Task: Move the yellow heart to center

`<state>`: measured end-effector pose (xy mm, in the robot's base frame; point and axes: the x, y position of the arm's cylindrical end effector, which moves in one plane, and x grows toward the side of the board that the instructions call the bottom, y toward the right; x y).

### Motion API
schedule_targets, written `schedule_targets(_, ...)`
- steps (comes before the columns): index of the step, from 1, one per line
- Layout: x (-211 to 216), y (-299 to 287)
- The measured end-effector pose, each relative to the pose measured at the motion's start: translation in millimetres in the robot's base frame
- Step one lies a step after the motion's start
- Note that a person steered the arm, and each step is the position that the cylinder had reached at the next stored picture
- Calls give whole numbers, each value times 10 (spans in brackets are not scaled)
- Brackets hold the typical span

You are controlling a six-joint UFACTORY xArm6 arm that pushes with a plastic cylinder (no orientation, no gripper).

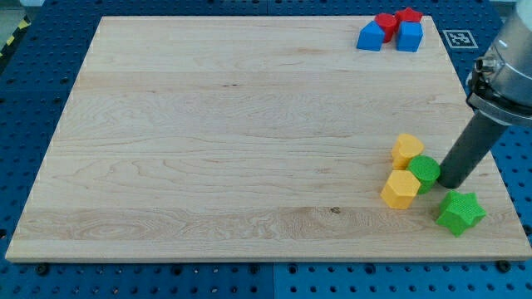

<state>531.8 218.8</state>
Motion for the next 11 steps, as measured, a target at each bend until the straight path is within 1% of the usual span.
schedule_targets(2, -358, -84)
schedule_targets(3, -377, -109)
schedule_targets(6, -428, -1010)
schedule_targets(8, -780, -1324)
schedule_targets(10, -1067, -1800)
schedule_targets(11, -1180, -1931)
